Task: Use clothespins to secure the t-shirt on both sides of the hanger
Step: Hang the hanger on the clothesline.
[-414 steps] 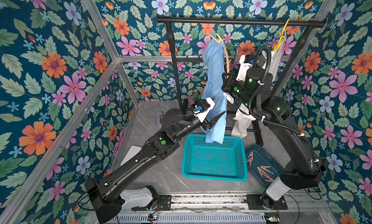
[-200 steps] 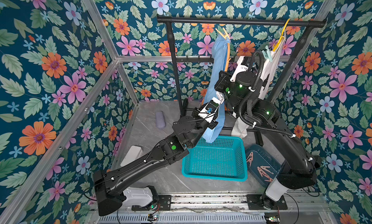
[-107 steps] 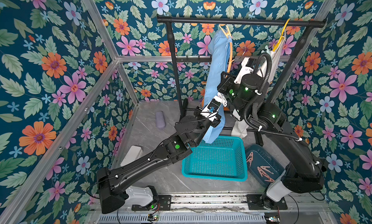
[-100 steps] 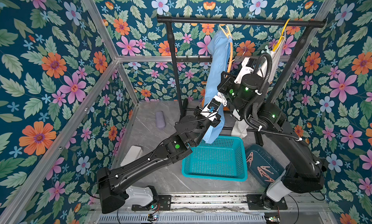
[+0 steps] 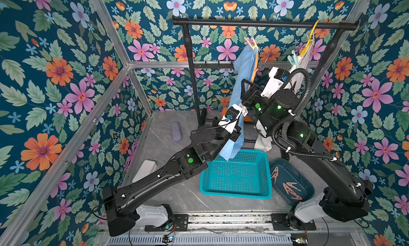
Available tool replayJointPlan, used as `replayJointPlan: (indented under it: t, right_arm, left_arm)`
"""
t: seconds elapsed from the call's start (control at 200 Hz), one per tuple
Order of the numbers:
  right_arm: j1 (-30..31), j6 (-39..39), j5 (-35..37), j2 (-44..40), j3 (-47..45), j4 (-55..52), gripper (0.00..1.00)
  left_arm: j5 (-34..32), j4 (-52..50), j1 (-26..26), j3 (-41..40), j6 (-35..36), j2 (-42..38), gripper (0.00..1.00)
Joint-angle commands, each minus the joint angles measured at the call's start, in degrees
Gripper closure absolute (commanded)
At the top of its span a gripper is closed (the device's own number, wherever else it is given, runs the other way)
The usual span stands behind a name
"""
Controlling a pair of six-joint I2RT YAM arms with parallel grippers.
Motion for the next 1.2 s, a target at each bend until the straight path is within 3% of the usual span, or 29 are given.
replayJointPlan:
  t: [0.0, 0.17, 0.57, 0.931, 1.196]
  right_arm:
    - [0.1, -1.5, -0.9, -1.1, -1.2, 5.5, 0.37]
    - [0.1, -2.8, -5.5, -2.7, -3.3, 7.9, 0.01]
    - [0.1, -5.6, -8.5, -12.5, -8.8, 8.4, 0.0]
    - [0.1, -6.9, -5.4, -31.3, -27.9, 7.9, 0.0]
    - [0.1, -5.9, -1.5, -38.7, -37.6, 4.7, 0.0]
  left_arm:
    - [3.1, 1.1, 0.2, -0.8, -3.7, -1.2, 1.0]
    - [3.6, 0.5, 1.3, -0.5, -5.7, -1.0, 1.0]
    - [10.4, 0.6, 10.4, 4.0, -11.1, 1.8, 1.0]
    - [17.7, 3.0, 19.2, 14.2, -14.3, 8.8, 1.0]
    - [20.9, 7.8, 19.8, 17.9, -14.3, 12.3, 1.0]
